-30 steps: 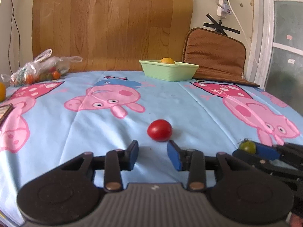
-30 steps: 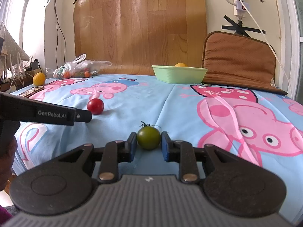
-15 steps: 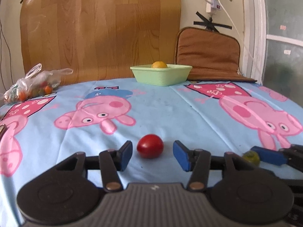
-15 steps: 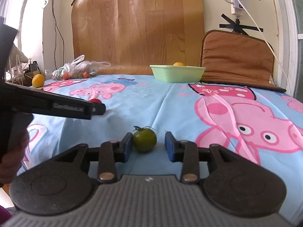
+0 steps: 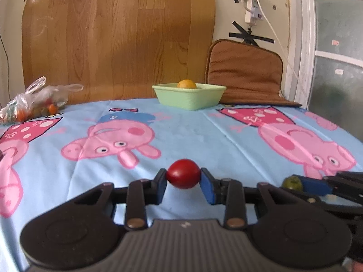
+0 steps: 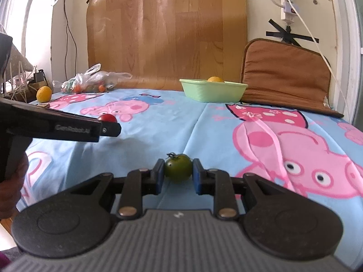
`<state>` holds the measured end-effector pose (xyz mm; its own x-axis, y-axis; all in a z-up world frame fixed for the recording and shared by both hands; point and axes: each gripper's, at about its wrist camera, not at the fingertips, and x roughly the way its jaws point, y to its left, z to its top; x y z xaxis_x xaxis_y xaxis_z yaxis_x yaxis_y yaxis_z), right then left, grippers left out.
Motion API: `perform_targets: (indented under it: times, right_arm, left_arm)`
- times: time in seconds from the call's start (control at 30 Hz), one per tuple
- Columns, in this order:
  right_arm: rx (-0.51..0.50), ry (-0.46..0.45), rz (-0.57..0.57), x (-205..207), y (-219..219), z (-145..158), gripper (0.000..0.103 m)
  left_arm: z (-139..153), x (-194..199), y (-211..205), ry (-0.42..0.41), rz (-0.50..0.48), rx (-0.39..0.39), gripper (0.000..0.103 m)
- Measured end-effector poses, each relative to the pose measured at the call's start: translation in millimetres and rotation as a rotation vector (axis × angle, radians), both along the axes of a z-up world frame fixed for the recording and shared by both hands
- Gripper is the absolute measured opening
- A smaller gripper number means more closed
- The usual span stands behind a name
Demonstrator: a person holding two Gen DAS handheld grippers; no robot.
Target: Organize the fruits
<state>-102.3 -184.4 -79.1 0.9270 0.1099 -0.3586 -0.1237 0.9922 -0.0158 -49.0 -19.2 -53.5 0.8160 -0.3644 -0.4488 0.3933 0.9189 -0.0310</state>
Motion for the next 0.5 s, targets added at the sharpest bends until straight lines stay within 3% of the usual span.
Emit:
perform_targets:
  times: [0.23, 0.4, 0.5]
  right_arm:
    - [0.002, 0.021, 0.009, 41.3, -8.2, 8.5, 0.029]
    - [0.050, 0.100, 0.039, 57.1, -12.9, 9.3, 0.029]
    - [0.066, 0.124, 0.050, 58.4, -14.9, 9.3, 0.029]
  left_arm:
    - [0.8, 12.6, -12.6, -0.007, -0.026, 0.030, 0.032]
    - [-11.5, 17.4, -20.9, 0.026, -0.052, 0.064, 0.032]
    - [-16.9, 10.2, -25.2, -0.014, -0.053, 0.089, 0.032]
